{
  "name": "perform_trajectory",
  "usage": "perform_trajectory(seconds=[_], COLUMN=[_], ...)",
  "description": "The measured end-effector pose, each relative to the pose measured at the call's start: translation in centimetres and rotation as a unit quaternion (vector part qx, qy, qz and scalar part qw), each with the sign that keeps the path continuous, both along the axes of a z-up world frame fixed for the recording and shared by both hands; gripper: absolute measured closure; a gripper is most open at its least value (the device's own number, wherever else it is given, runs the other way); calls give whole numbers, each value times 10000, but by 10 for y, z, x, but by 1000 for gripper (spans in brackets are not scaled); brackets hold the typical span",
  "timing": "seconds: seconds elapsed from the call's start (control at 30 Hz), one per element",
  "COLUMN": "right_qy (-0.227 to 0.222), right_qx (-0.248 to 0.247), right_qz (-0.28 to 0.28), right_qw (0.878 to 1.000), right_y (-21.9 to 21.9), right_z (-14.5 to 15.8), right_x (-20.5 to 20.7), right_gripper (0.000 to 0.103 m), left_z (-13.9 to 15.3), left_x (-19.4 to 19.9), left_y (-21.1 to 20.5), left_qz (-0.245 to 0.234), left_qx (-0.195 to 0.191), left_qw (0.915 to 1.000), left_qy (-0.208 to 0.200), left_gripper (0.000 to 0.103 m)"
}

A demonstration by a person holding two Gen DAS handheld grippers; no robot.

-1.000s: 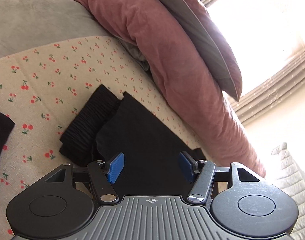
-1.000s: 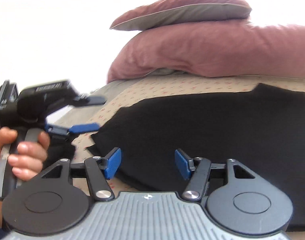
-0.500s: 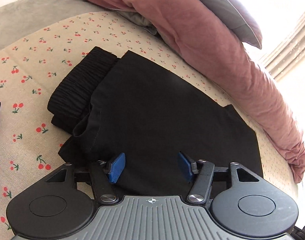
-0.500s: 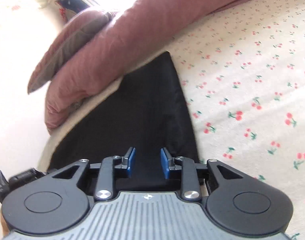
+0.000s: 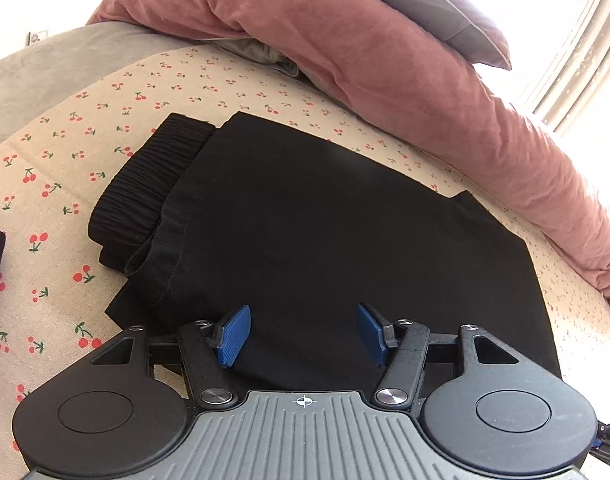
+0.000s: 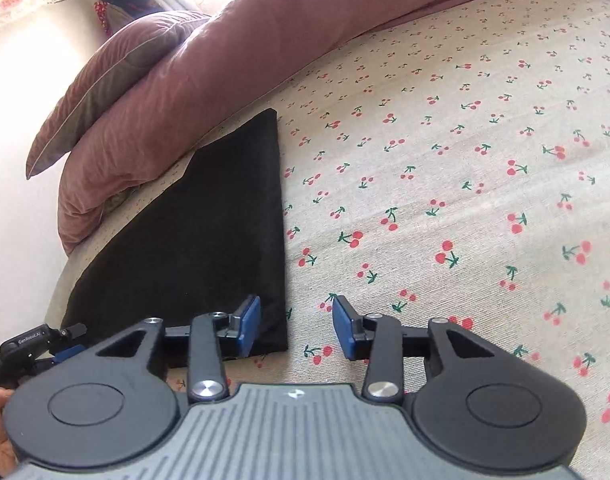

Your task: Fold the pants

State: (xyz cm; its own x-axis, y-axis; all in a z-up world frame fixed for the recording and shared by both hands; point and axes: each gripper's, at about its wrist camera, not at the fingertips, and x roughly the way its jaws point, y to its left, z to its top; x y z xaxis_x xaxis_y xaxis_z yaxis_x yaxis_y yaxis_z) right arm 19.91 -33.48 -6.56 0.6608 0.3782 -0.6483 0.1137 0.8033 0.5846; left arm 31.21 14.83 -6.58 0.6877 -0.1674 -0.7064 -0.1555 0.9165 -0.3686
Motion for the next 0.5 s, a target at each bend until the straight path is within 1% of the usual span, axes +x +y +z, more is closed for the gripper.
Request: perform_trajectory(seconds=[0.07,0.13,0.2,0.23,0.27,0.33,0.43,0.5], right_qy=[-18,-38,-85,-103,-115,-123,-175,-144], right_qx=[518,872,958,933,895,936,1075,1260], right_qz=[15,-44,-88,-105,-152,-254,-391,-481], right_qw=[9987,9962,9953,9955,9958,9952,9933,9908], right_y=[-5,-3,3,5,8,12,11,10], right_z=[-15,-26,-28,-29,-30,-36,-38,-41], right_x=[0,4,10,12,11,9,5,4], right_gripper=[63,64,68,72,82,92,92,92], left_z=[4,6,7,8,9,11,17,24], left_x=[-3,-6,-8,-8,-8,-8,-1,9], left_y=[-3,-7,-13,-17,-21,-30,-55,-88], left_qz=[-40,-77,-156,-204,-250,-341,-568,-868], left_qx=[59,174,286,331,377,446,511,660], left_qw=[9999,9995,9990,9987,9984,9977,9962,9931], left_qy=[-132,-242,-294,-314,-340,-379,-420,-441], left_gripper=[45,45,45,45,45,45,45,45])
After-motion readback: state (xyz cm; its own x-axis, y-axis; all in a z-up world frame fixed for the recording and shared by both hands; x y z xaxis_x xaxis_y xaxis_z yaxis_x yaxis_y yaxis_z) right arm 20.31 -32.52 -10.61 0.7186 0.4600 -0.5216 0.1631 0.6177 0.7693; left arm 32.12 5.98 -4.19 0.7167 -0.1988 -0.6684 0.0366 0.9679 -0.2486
